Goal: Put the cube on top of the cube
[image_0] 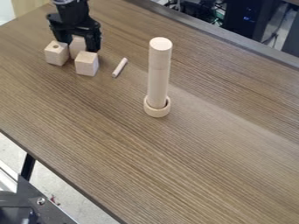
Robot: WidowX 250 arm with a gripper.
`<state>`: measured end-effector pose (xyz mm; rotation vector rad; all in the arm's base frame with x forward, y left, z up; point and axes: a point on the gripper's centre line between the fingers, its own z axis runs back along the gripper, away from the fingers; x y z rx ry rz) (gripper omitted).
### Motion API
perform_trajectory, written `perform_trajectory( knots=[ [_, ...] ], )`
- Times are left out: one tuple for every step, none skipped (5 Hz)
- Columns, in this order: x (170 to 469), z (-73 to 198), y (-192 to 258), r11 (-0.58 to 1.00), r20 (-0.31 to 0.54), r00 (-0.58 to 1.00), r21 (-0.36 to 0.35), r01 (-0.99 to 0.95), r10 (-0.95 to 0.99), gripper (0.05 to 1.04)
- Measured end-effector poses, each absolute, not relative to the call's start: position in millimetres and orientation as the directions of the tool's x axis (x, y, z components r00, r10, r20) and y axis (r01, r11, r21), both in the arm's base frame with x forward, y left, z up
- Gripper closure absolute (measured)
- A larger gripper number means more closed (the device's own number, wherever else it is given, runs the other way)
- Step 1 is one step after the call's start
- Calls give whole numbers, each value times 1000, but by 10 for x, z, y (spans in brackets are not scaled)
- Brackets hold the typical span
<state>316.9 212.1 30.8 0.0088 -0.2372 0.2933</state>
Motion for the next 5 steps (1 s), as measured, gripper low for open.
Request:
perform_trajectory(
  knots=[
    [3126, 298, 2048, 940, 249, 907, -56, -337, 340, 110],
    [3147, 325, 1971, 947, 274, 907, -91, -307, 320, 376],
    [3131, 323, 1977, 947, 302, 898, -80, -310, 319, 473],
    [3133, 319, 1989, 951, 309, 899, -70, -303, 309, 474],
    [3118, 324, 1950, 954, 301, 905, -109, -280, 300, 474]
  ],
)
